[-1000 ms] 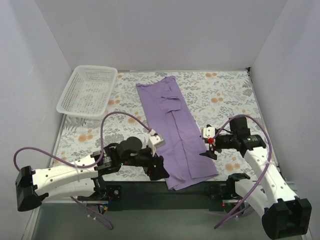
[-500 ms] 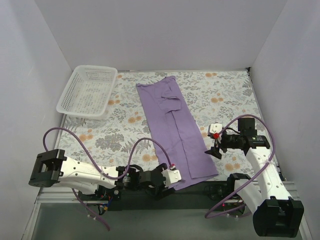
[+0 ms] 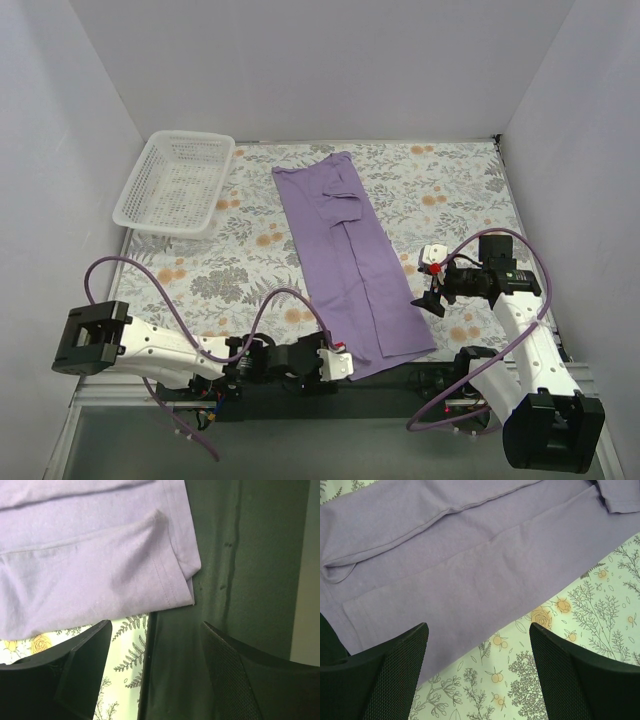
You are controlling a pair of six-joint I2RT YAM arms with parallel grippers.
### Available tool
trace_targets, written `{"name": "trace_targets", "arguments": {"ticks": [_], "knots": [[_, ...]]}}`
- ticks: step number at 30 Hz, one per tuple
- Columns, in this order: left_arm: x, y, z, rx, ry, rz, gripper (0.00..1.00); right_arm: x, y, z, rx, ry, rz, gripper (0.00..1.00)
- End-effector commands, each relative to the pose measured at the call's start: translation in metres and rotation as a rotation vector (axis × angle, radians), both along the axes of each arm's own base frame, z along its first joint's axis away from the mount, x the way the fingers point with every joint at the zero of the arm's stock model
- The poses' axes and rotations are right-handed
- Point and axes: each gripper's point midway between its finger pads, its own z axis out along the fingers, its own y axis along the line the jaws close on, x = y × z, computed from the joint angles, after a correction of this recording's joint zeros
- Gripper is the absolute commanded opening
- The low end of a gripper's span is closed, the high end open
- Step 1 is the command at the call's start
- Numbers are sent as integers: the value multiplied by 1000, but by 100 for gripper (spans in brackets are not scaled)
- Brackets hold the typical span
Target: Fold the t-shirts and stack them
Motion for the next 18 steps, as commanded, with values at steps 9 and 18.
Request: {"name": "trace_targets", "arguments": {"ticks": [9,18], "knots": [[-3,-23,-1,47,-79,-112,67,4,2,14,23,-32,3,88],[-14,-46,-3,50,-73,-199,65,5,1,15,25,-35,0,88]]}}
